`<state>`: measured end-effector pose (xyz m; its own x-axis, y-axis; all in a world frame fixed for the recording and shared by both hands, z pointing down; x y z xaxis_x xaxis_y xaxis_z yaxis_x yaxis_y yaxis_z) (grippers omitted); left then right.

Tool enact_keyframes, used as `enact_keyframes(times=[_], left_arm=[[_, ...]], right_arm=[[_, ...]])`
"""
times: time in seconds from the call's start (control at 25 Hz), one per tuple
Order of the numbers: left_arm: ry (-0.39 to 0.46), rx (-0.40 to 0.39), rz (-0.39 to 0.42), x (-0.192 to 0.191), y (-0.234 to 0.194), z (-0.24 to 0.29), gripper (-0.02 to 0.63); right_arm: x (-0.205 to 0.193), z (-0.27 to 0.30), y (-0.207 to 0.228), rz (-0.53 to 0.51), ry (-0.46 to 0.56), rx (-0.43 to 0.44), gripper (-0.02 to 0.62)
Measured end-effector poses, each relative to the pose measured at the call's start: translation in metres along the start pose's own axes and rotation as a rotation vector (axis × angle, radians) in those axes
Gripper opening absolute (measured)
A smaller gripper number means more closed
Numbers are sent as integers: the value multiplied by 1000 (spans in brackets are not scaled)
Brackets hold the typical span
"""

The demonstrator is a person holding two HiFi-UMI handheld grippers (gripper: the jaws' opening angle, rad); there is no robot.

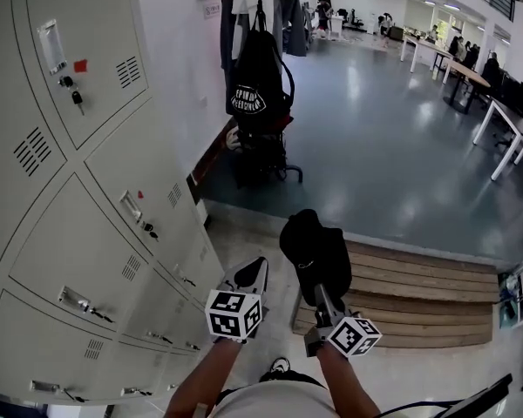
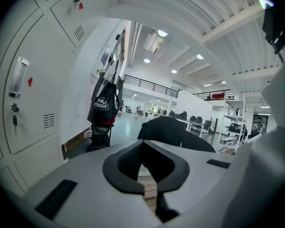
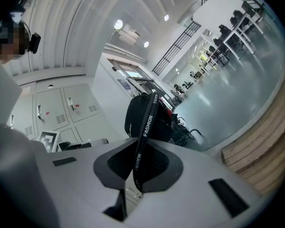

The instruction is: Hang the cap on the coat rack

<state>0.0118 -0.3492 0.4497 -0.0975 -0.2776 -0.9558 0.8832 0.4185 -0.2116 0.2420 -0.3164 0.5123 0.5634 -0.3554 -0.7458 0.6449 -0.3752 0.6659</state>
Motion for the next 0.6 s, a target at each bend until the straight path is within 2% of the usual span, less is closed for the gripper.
enact_keyframes(times=[0.6], left_arm=[[-16,24,-26,15,-34,80,3]], right_arm=[[38,65,49,12,-4,-14,18]])
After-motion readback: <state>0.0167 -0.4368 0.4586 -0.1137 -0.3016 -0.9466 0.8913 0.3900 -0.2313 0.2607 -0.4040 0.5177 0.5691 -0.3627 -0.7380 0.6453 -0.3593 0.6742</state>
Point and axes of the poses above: the fingertips, and each gripper's own axes: z forward along the fingers, y to its right, x out of its top, the point moved 9 cm from there along -z, backward along the fingers, and after that the axes turned 1 degree about -x, right-handed, at the moved point
